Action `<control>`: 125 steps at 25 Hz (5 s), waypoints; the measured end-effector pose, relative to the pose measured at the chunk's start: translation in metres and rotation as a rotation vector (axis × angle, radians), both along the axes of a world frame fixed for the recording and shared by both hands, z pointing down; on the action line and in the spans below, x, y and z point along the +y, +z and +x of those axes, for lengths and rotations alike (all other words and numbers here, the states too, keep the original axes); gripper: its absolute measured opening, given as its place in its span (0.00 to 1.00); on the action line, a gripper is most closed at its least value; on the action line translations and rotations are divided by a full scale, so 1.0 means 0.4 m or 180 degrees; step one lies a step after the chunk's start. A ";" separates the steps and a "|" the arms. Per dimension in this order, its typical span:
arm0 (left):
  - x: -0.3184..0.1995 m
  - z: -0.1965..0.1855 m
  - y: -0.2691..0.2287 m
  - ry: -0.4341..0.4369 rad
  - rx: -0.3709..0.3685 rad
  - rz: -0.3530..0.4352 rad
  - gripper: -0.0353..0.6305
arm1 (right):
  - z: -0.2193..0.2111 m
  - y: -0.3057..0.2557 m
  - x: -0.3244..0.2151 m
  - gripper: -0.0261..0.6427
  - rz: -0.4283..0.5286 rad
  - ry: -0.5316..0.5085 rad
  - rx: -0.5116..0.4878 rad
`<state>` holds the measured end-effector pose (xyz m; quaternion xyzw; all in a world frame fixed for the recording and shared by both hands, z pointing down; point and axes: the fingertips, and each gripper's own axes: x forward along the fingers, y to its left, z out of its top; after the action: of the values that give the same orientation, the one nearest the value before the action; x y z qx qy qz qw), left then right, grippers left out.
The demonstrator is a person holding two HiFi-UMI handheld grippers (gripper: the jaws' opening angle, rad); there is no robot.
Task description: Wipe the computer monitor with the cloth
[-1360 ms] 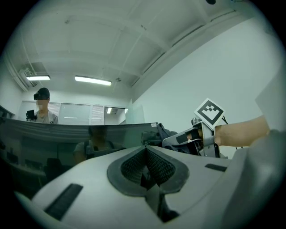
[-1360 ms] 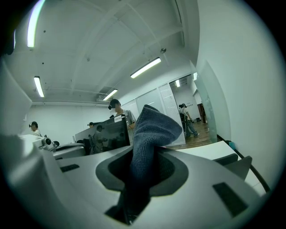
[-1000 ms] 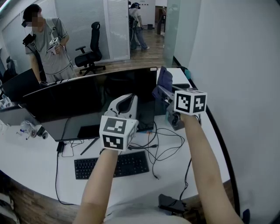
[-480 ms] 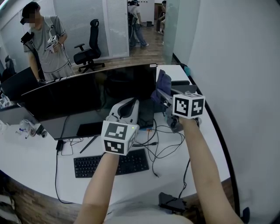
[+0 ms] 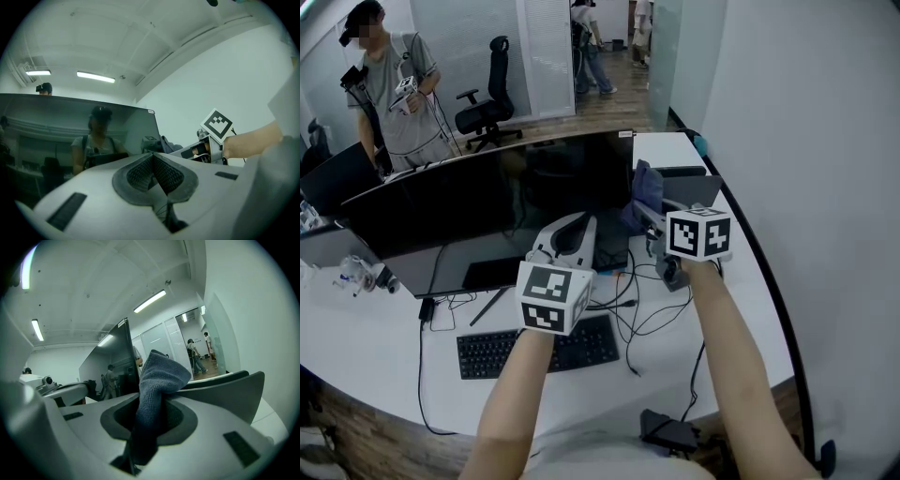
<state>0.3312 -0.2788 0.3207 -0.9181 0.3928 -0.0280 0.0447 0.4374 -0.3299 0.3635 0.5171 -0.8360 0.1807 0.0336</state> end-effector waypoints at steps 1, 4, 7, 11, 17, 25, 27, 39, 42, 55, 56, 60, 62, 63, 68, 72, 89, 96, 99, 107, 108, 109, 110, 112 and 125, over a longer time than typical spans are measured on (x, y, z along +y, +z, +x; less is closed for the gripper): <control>0.000 0.001 0.004 -0.0002 -0.0001 -0.0009 0.07 | 0.001 0.005 0.001 0.18 -0.0011 -0.0001 -0.0005; 0.001 0.005 0.016 0.0002 -0.0012 -0.0048 0.07 | 0.003 0.022 0.004 0.18 -0.0039 0.0001 -0.0036; 0.006 0.007 0.030 0.0023 -0.0028 -0.0089 0.07 | -0.003 0.041 0.011 0.18 -0.0071 -0.0005 -0.0044; 0.013 0.010 0.044 0.0043 -0.0040 -0.0119 0.07 | -0.009 0.069 0.020 0.18 -0.0120 -0.0013 -0.0041; 0.017 0.013 0.067 0.0057 -0.0095 -0.0142 0.07 | -0.008 0.109 0.026 0.18 -0.0194 -0.0014 -0.0033; 0.023 0.018 0.108 0.0073 -0.0125 -0.0210 0.07 | -0.008 0.152 0.029 0.18 -0.0274 -0.0022 -0.0005; 0.025 0.022 0.121 0.0087 -0.0141 -0.0231 0.07 | -0.007 0.166 0.031 0.18 -0.0296 -0.0020 0.0020; 0.023 0.026 0.156 0.0099 -0.0187 -0.0279 0.07 | -0.007 0.268 0.043 0.18 -0.0492 -0.0039 0.0020; 0.021 0.026 0.163 0.0104 -0.0176 -0.0298 0.07 | -0.013 0.292 0.048 0.18 -0.0557 -0.0064 -0.0008; 0.015 0.025 0.211 0.0095 -0.0180 -0.0412 0.07 | -0.006 0.391 0.065 0.18 -0.0745 0.0001 -0.0007; 0.015 0.025 0.214 0.0096 -0.0183 -0.0417 0.07 | -0.006 0.393 0.066 0.18 -0.0748 0.0004 0.0001; 0.015 0.022 0.226 0.0093 -0.0178 -0.0451 0.07 | -0.008 0.407 0.069 0.18 -0.0770 0.0022 0.0047; 0.015 0.019 0.231 0.0086 -0.0172 -0.0468 0.07 | -0.009 0.416 0.072 0.18 -0.0785 0.0029 0.0059; 0.014 0.017 0.234 0.0082 -0.0173 -0.0473 0.07 | -0.008 0.421 0.074 0.18 -0.0794 0.0036 0.0068; 0.013 0.006 0.246 0.0058 -0.0177 -0.0507 0.07 | -0.008 0.445 0.082 0.18 -0.0843 0.0073 0.0106; 0.009 -0.001 0.257 0.0033 -0.0178 -0.0538 0.07 | -0.007 0.464 0.087 0.18 -0.0891 0.0100 0.0100; 0.004 -0.029 0.294 -0.0030 -0.0173 -0.0630 0.07 | -0.013 0.547 0.105 0.18 -0.1094 0.0298 -0.0069; 0.004 -0.037 0.310 -0.0057 -0.0160 -0.0678 0.07 | -0.018 0.567 0.115 0.18 -0.1210 0.0549 -0.0541; 0.009 -0.040 0.317 -0.0054 -0.0170 -0.0686 0.07 | -0.023 0.565 0.117 0.18 -0.1162 0.0727 -0.0788; 0.018 -0.058 0.315 -0.0044 -0.0159 -0.0685 0.07 | -0.032 0.560 0.118 0.18 -0.1019 0.1089 -0.1416; 0.018 -0.061 0.315 -0.0042 -0.0160 -0.0683 0.07 | -0.033 0.561 0.117 0.18 -0.1004 0.1126 -0.1486; 0.018 -0.064 0.315 -0.0039 -0.0162 -0.0681 0.07 | -0.034 0.561 0.117 0.18 -0.0991 0.1163 -0.1563; 0.018 -0.068 0.315 -0.0035 -0.0166 -0.0679 0.07 | -0.035 0.562 0.116 0.18 -0.0978 0.1202 -0.1646; 0.019 -0.076 0.314 -0.0030 -0.0172 -0.0674 0.07 | -0.038 0.560 0.117 0.18 -0.0945 0.1276 -0.1812; 0.034 -0.140 0.309 0.0000 -0.0182 -0.0681 0.07 | -0.046 0.551 0.120 0.18 -0.0672 0.1660 -0.2497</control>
<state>0.2752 -0.2652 0.4442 -0.9165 0.3861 -0.0959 -0.0424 0.4188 -0.2817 0.5838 0.5961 -0.6051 0.4484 -0.2784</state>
